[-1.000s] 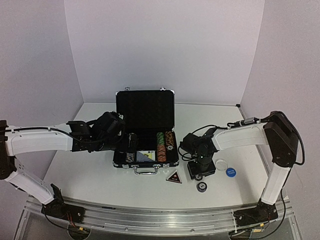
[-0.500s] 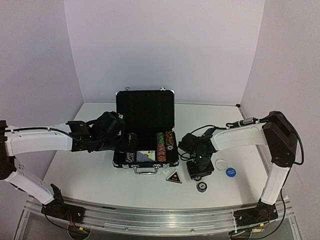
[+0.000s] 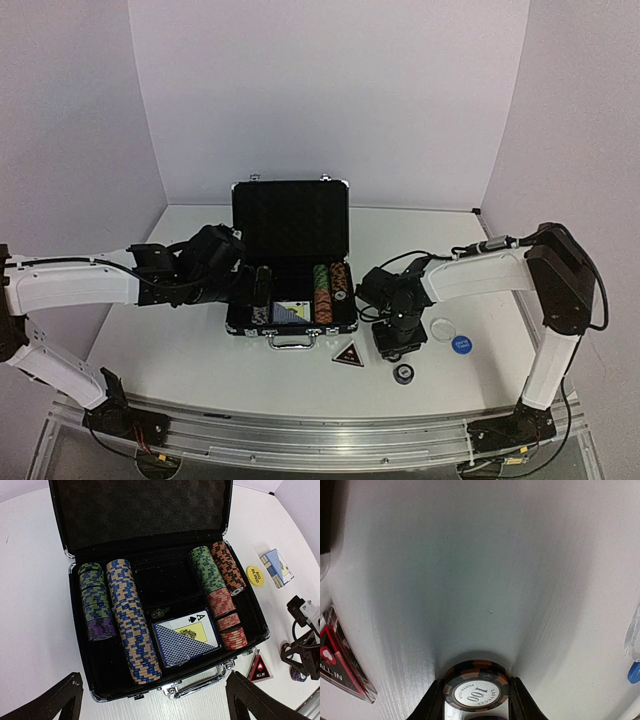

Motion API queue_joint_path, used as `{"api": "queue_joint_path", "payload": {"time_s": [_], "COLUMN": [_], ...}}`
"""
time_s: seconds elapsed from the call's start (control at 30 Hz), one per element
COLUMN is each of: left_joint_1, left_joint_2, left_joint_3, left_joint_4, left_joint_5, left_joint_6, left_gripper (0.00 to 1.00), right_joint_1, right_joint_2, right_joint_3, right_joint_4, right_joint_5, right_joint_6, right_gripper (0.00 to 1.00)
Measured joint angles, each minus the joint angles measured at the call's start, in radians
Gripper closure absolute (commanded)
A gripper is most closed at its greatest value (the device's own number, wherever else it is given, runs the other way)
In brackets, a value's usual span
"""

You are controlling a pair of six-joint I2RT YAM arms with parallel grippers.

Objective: Pack up texas hold em set

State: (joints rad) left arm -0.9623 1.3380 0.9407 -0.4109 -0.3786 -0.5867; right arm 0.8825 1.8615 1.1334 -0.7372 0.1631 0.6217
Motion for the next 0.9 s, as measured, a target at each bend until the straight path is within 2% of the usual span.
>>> {"api": "queue_joint_path", "payload": {"time_s": [0.43, 0.63, 0.77, 0.9], "left_joint_1": [0.0, 0.0, 0.017, 0.088], "left_joint_2": [-0.062, -0.05, 0.042, 0.19], "left_joint_3": [-0.022, -0.02, 0.014, 0.045], "left_joint_4": [0.03, 0.09, 0.161, 0.288], "left_joint_5": [0.017, 0.103, 0.268, 0.59], "left_joint_6": [-0.024, -0.071, -0.157, -0.261], "left_gripper": [0.0, 0.0, 0.04, 0.06], "right_joint_1": [0.0, 0.003, 0.028, 0.057], "right_joint_2": [-0.148, -0.187, -0.241, -0.309], "right_joint_3": [-0.001, 0.011, 0.023, 0.039], "right_joint_4": [-0.016, -0.038, -0.044, -0.048], "right_joint_5": [-0.006, -0.031, -0.064, -0.106], "right_joint_6": [-0.07, -0.137, -0.24, -0.354], "right_gripper": [1.0, 1.0, 1.0, 1.0]}}
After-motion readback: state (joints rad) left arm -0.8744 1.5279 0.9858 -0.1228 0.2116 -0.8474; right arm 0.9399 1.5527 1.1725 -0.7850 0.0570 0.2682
